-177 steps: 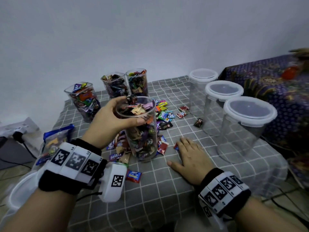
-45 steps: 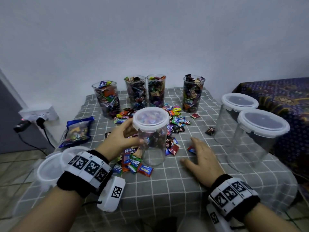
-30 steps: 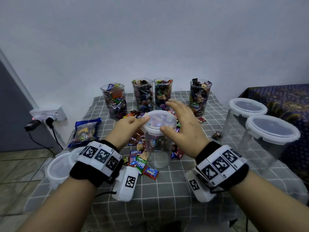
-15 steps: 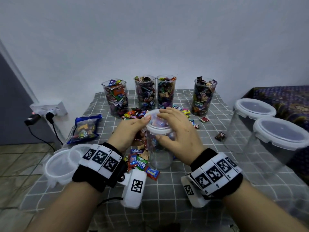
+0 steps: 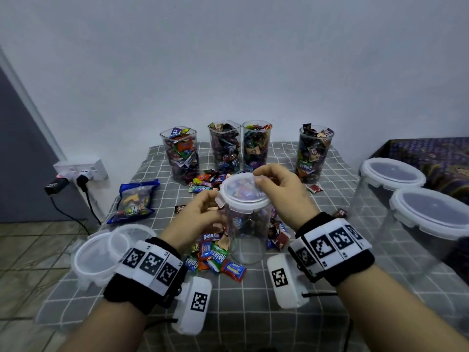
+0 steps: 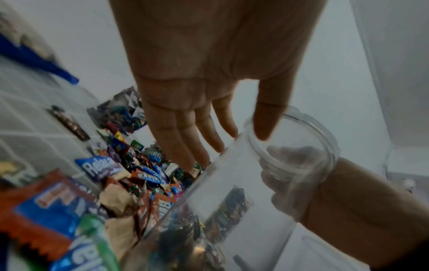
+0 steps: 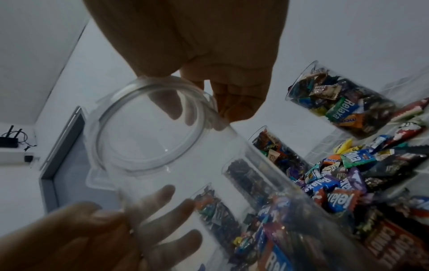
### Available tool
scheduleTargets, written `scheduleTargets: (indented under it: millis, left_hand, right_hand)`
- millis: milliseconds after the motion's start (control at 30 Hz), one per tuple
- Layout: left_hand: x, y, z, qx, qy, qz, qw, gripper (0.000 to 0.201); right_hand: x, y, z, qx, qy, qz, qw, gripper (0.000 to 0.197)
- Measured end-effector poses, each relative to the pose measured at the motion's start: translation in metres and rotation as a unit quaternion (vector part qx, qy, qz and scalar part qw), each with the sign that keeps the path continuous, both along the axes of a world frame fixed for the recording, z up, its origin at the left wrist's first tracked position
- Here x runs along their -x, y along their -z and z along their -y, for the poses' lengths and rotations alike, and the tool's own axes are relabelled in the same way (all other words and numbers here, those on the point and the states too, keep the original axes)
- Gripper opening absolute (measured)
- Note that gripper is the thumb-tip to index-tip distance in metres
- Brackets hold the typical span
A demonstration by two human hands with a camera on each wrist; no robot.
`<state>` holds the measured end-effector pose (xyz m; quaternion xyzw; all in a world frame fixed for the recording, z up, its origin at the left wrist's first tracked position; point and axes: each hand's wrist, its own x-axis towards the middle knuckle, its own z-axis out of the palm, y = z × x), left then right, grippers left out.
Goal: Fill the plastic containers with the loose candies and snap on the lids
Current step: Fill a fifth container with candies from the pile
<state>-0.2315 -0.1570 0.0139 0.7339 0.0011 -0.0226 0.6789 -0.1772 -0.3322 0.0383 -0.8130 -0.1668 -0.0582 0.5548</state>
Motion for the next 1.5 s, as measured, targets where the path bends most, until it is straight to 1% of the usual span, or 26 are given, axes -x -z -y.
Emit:
scheduleTargets:
  millis: [67,133,167,267,333,433,500,567,667,733,767,833,900,933,1000,1033,1100,1133,1167,1200,1233,1300,1333,1400,1433,1500]
  left_hand:
    - [0.000,-0.001,0.000,-0.015,0.036,0.016,0.999,0.057]
    - [-0.003,-0.002,0.005,-0.027,0.065,0.051,0.996,0.077]
    - [-0.006,-0.001,0.009,-0.030,0.081,0.069,0.994,0.083]
    - [-0.010,0.001,0.020,-0.018,0.092,0.104,0.990,0.076]
    - [-0.011,0.005,0.021,-0.029,0.089,0.111,0.989,0.079]
    - [-0.013,0.012,0.017,-0.044,0.084,0.101,0.990,0.089]
    - [-0.014,0.014,0.015,-0.049,0.084,0.096,0.991,0.088]
    - [-0.015,0.015,0.015,-0.049,0.089,0.093,0.990,0.085]
    - [-0.015,0.016,0.014,-0.048,0.096,0.088,0.990,0.083]
    - [-0.015,0.017,0.014,-0.045,0.093,0.088,0.991,0.086]
    - [-0.015,0.017,0.014,-0.045,0.089,0.089,0.991,0.088]
    - [-0.014,0.017,0.015,-0.046,0.086,0.088,0.991,0.092]
    - [-0.013,0.018,0.016,-0.048,0.082,0.091,0.991,0.089]
    - [-0.012,0.017,0.017,-0.051,0.079,0.092,0.991,0.085]
    - [-0.011,0.016,0.018,-0.054,0.078,0.096,0.991,0.079]
    - [-0.010,0.016,0.018,-0.057,0.082,0.098,0.990,0.078]
    - [-0.008,0.014,0.019,-0.063,0.090,0.100,0.989,0.075]
    - [-0.006,0.013,0.019,-0.065,0.097,0.100,0.988,0.074]
    - [-0.006,0.012,0.018,-0.068,0.105,0.100,0.987,0.075]
    - [-0.005,0.011,0.017,-0.066,0.114,0.100,0.986,0.078]
    - [-0.005,0.010,0.016,-0.058,0.117,0.101,0.986,0.087]
    - [-0.003,0.007,0.011,-0.036,0.101,0.094,0.990,0.119]
    - [-0.002,0.002,0.008,-0.027,0.084,0.087,0.992,0.129]
    - [-0.002,-0.010,0.004,-0.038,0.057,0.097,0.993,0.134]
    - [-0.003,-0.016,0.003,-0.062,0.052,0.108,0.991,0.133]
    - [-0.006,-0.029,0.003,-0.138,0.054,0.119,0.982,0.129]
  right_hand:
    - [0.000,-0.001,-0.001,0.003,0.002,-0.011,1.000,0.011]
    - [0.000,-0.001,0.000,0.010,0.005,-0.017,1.000,0.015]
    - [0.000,0.000,0.001,0.013,0.006,-0.016,1.000,0.015]
    - [0.001,0.000,0.004,0.022,0.008,-0.012,1.000,0.014]
    - [0.000,0.001,0.005,0.021,0.007,-0.018,1.000,0.015]
    - [-0.003,0.001,0.004,0.013,-0.002,-0.041,0.999,0.014]
    - [-0.006,0.000,0.003,0.007,-0.011,-0.062,0.998,0.011]
    - [-0.007,-0.002,0.003,-0.022,-0.023,-0.075,0.997,0.009]
    - [-0.008,-0.002,0.006,-0.031,-0.017,-0.052,0.998,0.012]
    - [-0.006,0.000,0.005,-0.038,-0.011,-0.046,0.998,0.012]
    - [-0.005,0.003,0.005,-0.057,-0.008,-0.051,0.997,0.015]
    - [-0.001,0.010,0.003,-0.120,-0.011,-0.086,0.989,0.031]
    - [0.006,0.017,0.003,-0.188,-0.048,-0.115,0.974,0.047]
    - [0.008,0.021,0.004,-0.207,-0.083,-0.109,0.969,0.054]
    - [0.010,0.031,0.006,-0.209,-0.152,-0.087,0.962,0.069]
    - [0.011,0.035,0.005,-0.207,-0.177,-0.090,0.958,0.080]
    - [0.014,0.042,0.003,-0.215,-0.201,-0.104,0.950,0.102]
    - [0.014,0.045,0.003,-0.218,-0.195,-0.109,0.950,0.109]
    - [0.014,0.048,0.003,-0.218,-0.187,-0.110,0.952,0.110]
    - [0.014,0.049,0.003,-0.211,-0.184,-0.105,0.954,0.105]
    - [0.014,0.050,0.004,-0.204,-0.181,-0.100,0.957,0.099]
    - [0.015,0.048,0.007,-0.187,-0.181,-0.093,0.961,0.093]
    - [0.016,0.048,0.008,-0.181,-0.184,-0.092,0.962,0.092]
    - [0.016,0.049,0.009,-0.180,-0.187,-0.096,0.961,0.087]
    - [0.017,0.049,0.009,-0.180,-0.187,-0.098,0.961,0.081]
    - [0.016,0.050,0.008,-0.179,-0.188,-0.099,0.960,0.077]
